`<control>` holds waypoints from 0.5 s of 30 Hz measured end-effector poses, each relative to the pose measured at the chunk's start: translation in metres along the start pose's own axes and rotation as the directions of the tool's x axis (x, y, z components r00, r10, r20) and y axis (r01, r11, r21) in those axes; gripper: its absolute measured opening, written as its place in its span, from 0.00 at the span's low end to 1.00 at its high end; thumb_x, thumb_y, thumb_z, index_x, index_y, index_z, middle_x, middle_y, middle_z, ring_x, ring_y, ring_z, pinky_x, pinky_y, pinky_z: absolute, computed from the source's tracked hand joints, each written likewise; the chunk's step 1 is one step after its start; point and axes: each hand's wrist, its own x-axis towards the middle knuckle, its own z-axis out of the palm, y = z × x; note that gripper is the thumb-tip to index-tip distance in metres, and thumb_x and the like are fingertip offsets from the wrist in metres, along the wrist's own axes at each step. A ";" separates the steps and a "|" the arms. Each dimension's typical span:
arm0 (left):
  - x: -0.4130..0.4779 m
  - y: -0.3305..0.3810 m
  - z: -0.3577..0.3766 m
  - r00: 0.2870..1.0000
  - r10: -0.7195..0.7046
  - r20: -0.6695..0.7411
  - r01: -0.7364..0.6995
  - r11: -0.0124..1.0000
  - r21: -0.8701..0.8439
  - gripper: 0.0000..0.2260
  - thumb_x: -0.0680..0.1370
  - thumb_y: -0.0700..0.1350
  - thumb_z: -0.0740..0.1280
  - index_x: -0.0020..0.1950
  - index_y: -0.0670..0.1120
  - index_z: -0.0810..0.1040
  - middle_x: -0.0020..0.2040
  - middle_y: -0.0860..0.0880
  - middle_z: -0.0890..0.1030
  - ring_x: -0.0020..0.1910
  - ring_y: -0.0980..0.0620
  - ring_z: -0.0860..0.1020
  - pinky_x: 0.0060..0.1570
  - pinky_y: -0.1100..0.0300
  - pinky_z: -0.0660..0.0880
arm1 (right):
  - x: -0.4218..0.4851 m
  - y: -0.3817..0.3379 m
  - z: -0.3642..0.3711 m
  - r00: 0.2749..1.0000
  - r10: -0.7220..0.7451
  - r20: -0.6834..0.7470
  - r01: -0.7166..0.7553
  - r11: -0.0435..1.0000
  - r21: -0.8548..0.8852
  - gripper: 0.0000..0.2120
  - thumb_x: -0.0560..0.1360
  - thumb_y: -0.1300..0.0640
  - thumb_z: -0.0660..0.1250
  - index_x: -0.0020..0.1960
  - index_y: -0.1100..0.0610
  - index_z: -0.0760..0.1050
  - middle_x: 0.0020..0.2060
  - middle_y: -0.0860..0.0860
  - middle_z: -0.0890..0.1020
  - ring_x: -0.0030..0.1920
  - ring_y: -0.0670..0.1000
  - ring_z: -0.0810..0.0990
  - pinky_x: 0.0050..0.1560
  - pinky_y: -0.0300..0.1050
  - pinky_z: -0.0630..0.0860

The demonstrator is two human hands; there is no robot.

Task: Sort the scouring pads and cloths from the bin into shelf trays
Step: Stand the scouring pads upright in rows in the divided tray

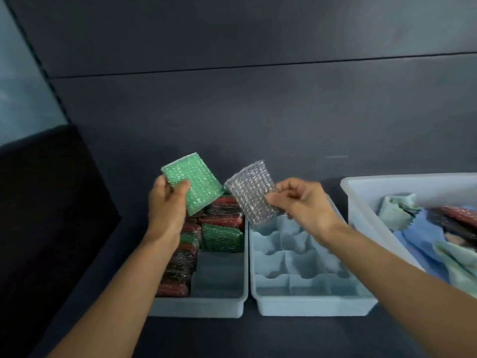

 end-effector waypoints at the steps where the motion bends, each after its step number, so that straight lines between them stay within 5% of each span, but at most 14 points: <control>1: 0.002 0.000 -0.010 1.000 -0.004 -0.026 0.004 1.000 0.001 0.23 0.77 0.52 0.67 0.70 0.46 0.69 0.65 0.47 0.77 0.63 0.48 0.76 0.63 0.52 0.71 | -0.001 0.002 0.015 0.998 -0.035 0.046 0.038 0.997 -0.068 0.07 0.71 0.63 0.74 0.42 0.64 0.76 0.32 0.54 0.73 0.30 0.44 0.69 0.30 0.35 0.69; 4: 0.010 -0.006 -0.032 0.998 0.032 -0.060 -0.032 0.999 -0.005 0.15 0.78 0.50 0.66 0.62 0.48 0.74 0.58 0.49 0.80 0.58 0.49 0.78 0.60 0.50 0.74 | 0.001 0.011 0.052 0.968 -0.152 0.200 0.226 0.872 -0.433 0.08 0.70 0.56 0.74 0.41 0.54 0.75 0.36 0.48 0.77 0.36 0.48 0.74 0.41 0.44 0.74; 7: 0.012 -0.010 -0.045 0.995 0.082 -0.054 -0.081 0.997 0.015 0.08 0.80 0.45 0.65 0.60 0.48 0.75 0.50 0.53 0.81 0.48 0.56 0.79 0.49 0.59 0.74 | 0.002 0.013 0.074 0.915 -0.183 0.360 0.399 0.552 -0.732 0.04 0.73 0.52 0.67 0.47 0.50 0.74 0.46 0.47 0.79 0.47 0.52 0.77 0.43 0.44 0.70; 10: 0.011 -0.015 -0.052 0.995 0.101 -0.015 -0.100 0.994 0.036 0.15 0.79 0.45 0.68 0.65 0.46 0.73 0.52 0.53 0.81 0.49 0.58 0.79 0.48 0.64 0.73 | 0.005 0.021 0.090 0.876 -0.191 0.444 0.483 0.357 -0.800 0.04 0.75 0.55 0.63 0.49 0.53 0.73 0.49 0.51 0.79 0.50 0.56 0.78 0.43 0.46 0.72; 15: 0.007 -0.017 -0.058 0.976 0.164 0.142 -0.185 0.972 0.145 0.11 0.75 0.44 0.72 0.54 0.54 0.76 0.50 0.55 0.83 0.48 0.61 0.81 0.44 0.70 0.75 | 0.009 0.032 0.101 0.866 -0.127 0.484 0.499 0.266 -0.825 0.06 0.75 0.61 0.62 0.50 0.54 0.74 0.49 0.52 0.79 0.49 0.54 0.78 0.45 0.45 0.74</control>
